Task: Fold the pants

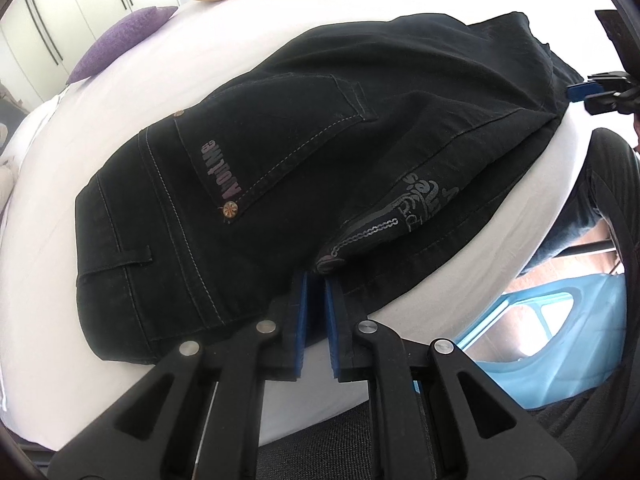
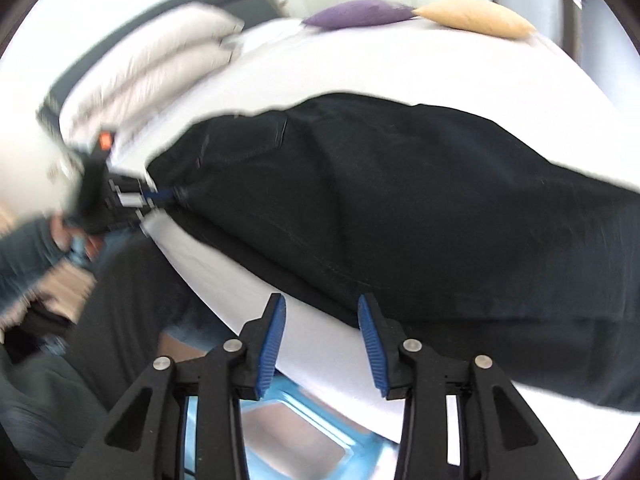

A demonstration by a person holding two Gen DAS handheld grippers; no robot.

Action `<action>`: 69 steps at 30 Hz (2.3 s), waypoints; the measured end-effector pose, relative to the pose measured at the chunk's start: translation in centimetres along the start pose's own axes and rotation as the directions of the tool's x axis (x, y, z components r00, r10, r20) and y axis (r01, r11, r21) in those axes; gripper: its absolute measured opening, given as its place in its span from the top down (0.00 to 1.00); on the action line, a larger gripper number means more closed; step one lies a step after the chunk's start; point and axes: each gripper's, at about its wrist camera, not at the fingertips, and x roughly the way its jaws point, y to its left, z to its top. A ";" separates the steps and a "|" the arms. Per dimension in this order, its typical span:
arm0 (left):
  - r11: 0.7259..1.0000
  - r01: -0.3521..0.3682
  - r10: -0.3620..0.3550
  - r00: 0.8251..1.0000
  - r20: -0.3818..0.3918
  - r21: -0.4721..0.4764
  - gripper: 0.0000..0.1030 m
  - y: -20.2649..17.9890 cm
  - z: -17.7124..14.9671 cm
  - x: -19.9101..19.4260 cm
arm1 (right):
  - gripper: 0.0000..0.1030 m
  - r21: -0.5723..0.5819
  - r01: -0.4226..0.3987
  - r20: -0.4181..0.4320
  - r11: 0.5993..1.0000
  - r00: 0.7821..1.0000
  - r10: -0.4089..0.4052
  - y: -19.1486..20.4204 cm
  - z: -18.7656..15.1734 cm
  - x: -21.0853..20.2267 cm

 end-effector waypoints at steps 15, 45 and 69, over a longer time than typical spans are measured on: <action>0.996 0.004 -0.006 1.000 -0.025 -0.088 0.90 2.4 0.1 0.5 | 0.54 0.676 -0.208 0.398 0.707 0.911 -0.112 -20.6 -6.2 -11.3; 0.996 -0.030 0.024 0.997 -0.070 -0.082 0.90 3.0 3.0 3.3 | 0.78 0.623 -0.218 0.392 0.752 0.918 -0.058 -31.3 -6.6 -12.3; 0.997 -0.040 0.034 0.996 -0.088 -0.067 0.90 2.4 3.0 3.8 | 0.97 0.588 -0.083 0.274 0.805 0.956 -0.102 -28.6 -4.8 -13.6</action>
